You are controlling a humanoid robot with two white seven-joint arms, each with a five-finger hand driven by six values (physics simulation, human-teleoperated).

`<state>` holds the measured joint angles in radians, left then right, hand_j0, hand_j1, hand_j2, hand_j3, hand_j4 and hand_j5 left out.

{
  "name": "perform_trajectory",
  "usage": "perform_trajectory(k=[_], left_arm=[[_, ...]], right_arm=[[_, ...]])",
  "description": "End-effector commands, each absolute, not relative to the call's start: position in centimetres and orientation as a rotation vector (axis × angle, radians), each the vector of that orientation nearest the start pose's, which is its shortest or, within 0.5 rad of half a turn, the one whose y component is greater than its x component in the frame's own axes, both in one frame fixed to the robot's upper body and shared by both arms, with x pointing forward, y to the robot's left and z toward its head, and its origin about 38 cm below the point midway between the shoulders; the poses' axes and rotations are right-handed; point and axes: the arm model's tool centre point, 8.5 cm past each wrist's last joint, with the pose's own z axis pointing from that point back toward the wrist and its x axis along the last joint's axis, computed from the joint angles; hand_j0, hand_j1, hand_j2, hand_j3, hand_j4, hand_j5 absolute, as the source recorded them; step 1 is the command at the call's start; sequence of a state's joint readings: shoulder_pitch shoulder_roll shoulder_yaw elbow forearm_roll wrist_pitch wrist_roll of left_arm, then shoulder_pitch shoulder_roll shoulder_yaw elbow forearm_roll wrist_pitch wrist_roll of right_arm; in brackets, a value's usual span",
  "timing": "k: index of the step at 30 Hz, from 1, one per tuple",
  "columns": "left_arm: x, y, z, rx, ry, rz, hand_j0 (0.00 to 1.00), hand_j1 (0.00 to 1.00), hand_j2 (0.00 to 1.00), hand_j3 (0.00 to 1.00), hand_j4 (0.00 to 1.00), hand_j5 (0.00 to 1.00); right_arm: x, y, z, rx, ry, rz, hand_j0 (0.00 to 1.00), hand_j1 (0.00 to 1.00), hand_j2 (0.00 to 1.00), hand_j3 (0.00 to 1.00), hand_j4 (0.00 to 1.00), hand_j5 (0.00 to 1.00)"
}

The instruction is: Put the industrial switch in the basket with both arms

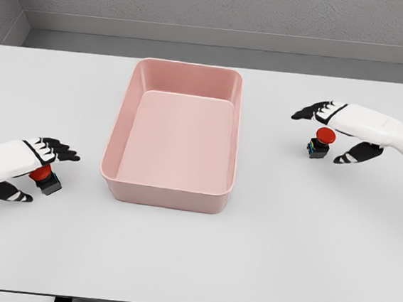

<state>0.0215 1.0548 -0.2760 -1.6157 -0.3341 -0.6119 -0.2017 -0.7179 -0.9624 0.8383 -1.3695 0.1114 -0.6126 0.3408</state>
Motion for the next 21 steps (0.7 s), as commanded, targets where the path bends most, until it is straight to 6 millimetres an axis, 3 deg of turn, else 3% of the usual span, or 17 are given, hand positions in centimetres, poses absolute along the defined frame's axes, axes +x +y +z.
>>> perform_trajectory(k=[1, 3, 6, 9, 11, 14, 18, 21], left_arm=[[31.9, 39.2, 15.5, 0.357, -1.436, -1.801, 0.92, 0.92, 0.92, 0.92, 0.92, 0.92], [31.9, 39.3, 15.6, 0.36, -1.431, -1.806, 0.75, 0.75, 0.75, 0.75, 0.75, 0.75], [31.9, 39.5, 15.6, 0.362, -1.424, -1.808, 0.59, 0.59, 0.59, 0.59, 0.59, 0.59], [31.9, 39.8, 15.5, 0.366, -1.414, -1.806, 0.58, 0.58, 0.58, 0.58, 0.58, 0.58], [31.9, 39.8, 15.5, 0.366, -1.414, -1.804, 0.45, 0.45, 0.45, 0.45, 0.45, 0.45], [31.9, 39.8, 15.6, 0.365, -1.415, -1.805, 0.44, 0.44, 0.44, 0.44, 0.44, 0.44], [31.8, 39.4, 15.8, 0.359, -1.429, -1.808, 0.32, 0.32, 0.32, 0.32, 0.32, 0.32], [31.8, 38.1, 16.9, 0.355, -1.479, -1.831, 0.32, 0.32, 0.32, 0.32, 0.32, 0.32]], right_arm=[[43.1, -34.2, 21.2, -0.266, -1.497, 1.859, 1.0, 1.0, 1.0, 1.0, 1.0, 1.0], [43.1, -34.3, 21.1, -0.261, -1.485, 1.863, 0.99, 0.99, 0.99, 0.99, 0.99, 0.99], [43.5, -34.3, 20.4, -0.255, -1.456, 1.854, 0.99, 0.99, 0.99, 0.99, 0.99, 0.99], [43.8, -34.6, 20.5, -0.266, -1.452, 1.843, 0.99, 0.99, 0.99, 0.99, 0.99, 0.99], [44.0, -35.2, 20.3, -0.282, -1.431, 1.824, 0.99, 0.99, 0.99, 0.99, 0.99, 0.99], [45.0, -34.4, 19.8, -0.263, -1.411, 1.829, 0.99, 0.99, 0.99, 0.99, 0.99, 0.99], [45.8, -33.2, 19.4, -0.27, -1.377, 1.848, 0.99, 0.99, 0.99, 0.99, 0.99, 0.99], [45.8, -33.0, 19.3, -0.268, -1.372, 1.856, 0.98, 0.98, 0.98, 0.98, 0.98, 0.98]])
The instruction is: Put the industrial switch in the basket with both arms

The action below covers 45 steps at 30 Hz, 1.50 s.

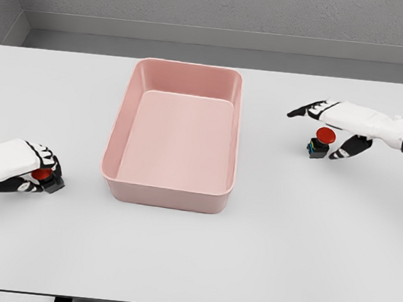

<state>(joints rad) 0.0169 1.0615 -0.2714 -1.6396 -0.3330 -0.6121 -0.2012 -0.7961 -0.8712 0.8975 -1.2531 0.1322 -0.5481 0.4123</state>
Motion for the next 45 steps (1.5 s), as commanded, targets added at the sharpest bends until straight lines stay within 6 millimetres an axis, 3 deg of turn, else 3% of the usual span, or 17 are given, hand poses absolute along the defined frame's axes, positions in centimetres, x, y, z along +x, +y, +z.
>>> perform_trajectory(k=[1, 17, 23, 36, 45], left_arm=[[31.8, 37.8, 17.2, 0.356, -1.491, -1.837, 0.32, 0.32, 0.32, 0.32, 0.32, 0.32], [34.1, 36.0, 22.4, 0.459, -1.637, -1.872, 0.3, 0.3, 0.3, 0.3, 0.3, 0.3], [35.0, 35.3, 23.9, 0.496, -1.69, -1.868, 0.3, 0.3, 0.3, 0.3, 0.3, 0.3], [36.4, 31.0, 24.6, 0.457, -1.861, -1.826, 0.29, 0.29, 0.29, 0.29, 0.29, 0.29], [37.1, 28.2, 24.5, 0.45, -1.919, -1.848, 0.29, 0.29, 0.29, 0.29, 0.29, 0.29]], right_arm=[[45.7, -33.0, 19.2, -0.265, -1.37, 1.857, 0.98, 0.98, 0.98, 0.98, 0.98, 0.98], [46.1, -34.5, 18.4, -0.28, -1.325, 1.826, 0.92, 0.92, 0.92, 0.92, 0.92, 0.92], [47.2, -34.0, 17.4, -0.272, -1.291, 1.828, 0.92, 0.92, 0.92, 0.92, 0.92, 0.92], [47.5, -34.4, 16.7, -0.282, -1.252, 1.831, 0.85, 0.85, 0.85, 0.85, 0.85, 0.85], [47.6, -34.5, 16.9, -0.287, -1.251, 1.834, 0.68, 0.68, 0.68, 0.68, 0.68, 0.68]])
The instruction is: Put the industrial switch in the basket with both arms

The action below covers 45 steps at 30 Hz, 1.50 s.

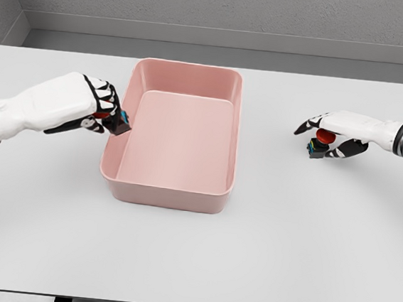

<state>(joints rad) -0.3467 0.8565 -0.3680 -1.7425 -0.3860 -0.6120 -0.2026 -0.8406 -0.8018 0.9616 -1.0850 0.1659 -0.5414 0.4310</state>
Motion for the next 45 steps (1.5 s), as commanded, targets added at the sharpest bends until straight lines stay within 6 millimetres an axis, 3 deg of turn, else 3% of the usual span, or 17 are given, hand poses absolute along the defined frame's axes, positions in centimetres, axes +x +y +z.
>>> perform_trajectory(k=[1, 6, 9, 18, 27, 32, 45], left_arm=[[37.2, 27.9, 24.5, -0.59, 2.552, 2.435, 0.29, 0.29, 0.29, 0.29, 0.29, 0.29], [37.8, 25.7, 24.0, -0.559, 2.543, 2.403, 0.29, 0.29, 0.29, 0.29, 0.29, 0.29], [38.0, 25.5, 23.9, -0.569, 2.541, 2.4, 0.29, 0.29, 0.29, 0.29, 0.29, 0.29], [38.3, 24.2, 23.4, -0.538, 2.555, 2.385, 0.28, 0.28, 0.28, 0.28, 0.28, 0.28], [39.5, 22.2, 20.9, -0.48, 2.559, 2.432, 0.29, 0.29, 0.29, 0.29, 0.29, 0.29], [40.2, 22.1, 19.9, -0.493, 2.572, 2.455, 0.29, 0.29, 0.29, 0.29, 0.29, 0.29], [40.0, 21.7, 19.5, -0.47, 2.563, 2.467, 0.29, 0.29, 0.29, 0.29, 0.29, 0.29]], right_arm=[[47.6, -34.4, 16.8, -0.285, -1.251, 1.835, 0.65, 0.65, 0.65, 0.65, 0.65, 0.65], [47.5, -34.5, 16.7, -0.277, -1.235, 1.845, 0.53, 0.53, 0.53, 0.53, 0.53, 0.53], [47.5, -34.5, 16.8, -0.276, -1.238, 1.848, 0.48, 0.48, 0.48, 0.48, 0.48, 0.48], [47.9, -34.1, 18.0, -0.29, -1.266, 1.855, 0.45, 0.45, 0.45, 0.45, 0.45, 0.45], [48.1, -33.3, 19.6, -0.285, -1.32, 1.904, 0.43, 0.43, 0.43, 0.43, 0.43, 0.43], [48.3, -32.8, 20.8, -0.291, -1.351, 1.926, 0.43, 0.43, 0.43, 0.43, 0.43, 0.43], [48.6, -30.9, 23.5, -0.308, -1.418, 1.971, 0.42, 0.42, 0.42, 0.42, 0.42, 0.42]])
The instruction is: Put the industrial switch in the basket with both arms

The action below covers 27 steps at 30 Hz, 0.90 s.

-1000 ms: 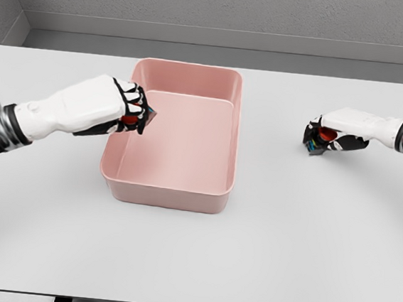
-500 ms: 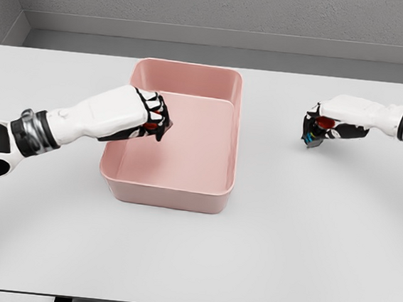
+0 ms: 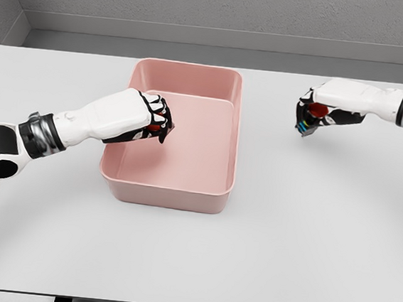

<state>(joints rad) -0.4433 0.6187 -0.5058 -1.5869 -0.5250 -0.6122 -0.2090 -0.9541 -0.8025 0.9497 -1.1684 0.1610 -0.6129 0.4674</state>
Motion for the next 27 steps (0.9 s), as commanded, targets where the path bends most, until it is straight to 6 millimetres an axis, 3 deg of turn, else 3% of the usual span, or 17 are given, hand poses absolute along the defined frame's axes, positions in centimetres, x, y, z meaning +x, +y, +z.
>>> perform_trajectory(k=[1, 9, 13, 27], left_arm=[[40.0, 21.8, 19.5, -0.469, 2.564, 2.466, 0.29, 0.29, 0.29, 0.29, 0.29, 0.29], [40.0, 21.8, 19.5, -0.47, 2.565, 2.464, 0.29, 0.29, 0.29, 0.29, 0.29, 0.29], [39.9, 21.7, 19.5, -0.465, 2.567, 2.461, 0.45, 0.45, 0.45, 0.45, 0.45, 0.45], [39.9, 21.7, 19.6, -0.465, 2.568, 2.456, 0.43, 0.43, 0.43, 0.43, 0.43, 0.43]], right_arm=[[48.6, -30.9, 23.7, -0.307, -1.416, 1.976, 0.42, 0.42, 0.42, 0.42, 0.42, 0.42], [49.2, -28.7, 25.4, -0.299, -1.447, 2.024, 0.4, 0.4, 0.4, 0.4, 0.4, 0.4], [48.9, -28.0, 25.7, -0.29, -1.46, 2.047, 0.4, 0.4, 0.4, 0.4, 0.4, 0.4], [48.1, -24.5, 27.7, -0.266, -1.553, 2.116, 0.4, 0.4, 0.4, 0.4, 0.4, 0.4]])
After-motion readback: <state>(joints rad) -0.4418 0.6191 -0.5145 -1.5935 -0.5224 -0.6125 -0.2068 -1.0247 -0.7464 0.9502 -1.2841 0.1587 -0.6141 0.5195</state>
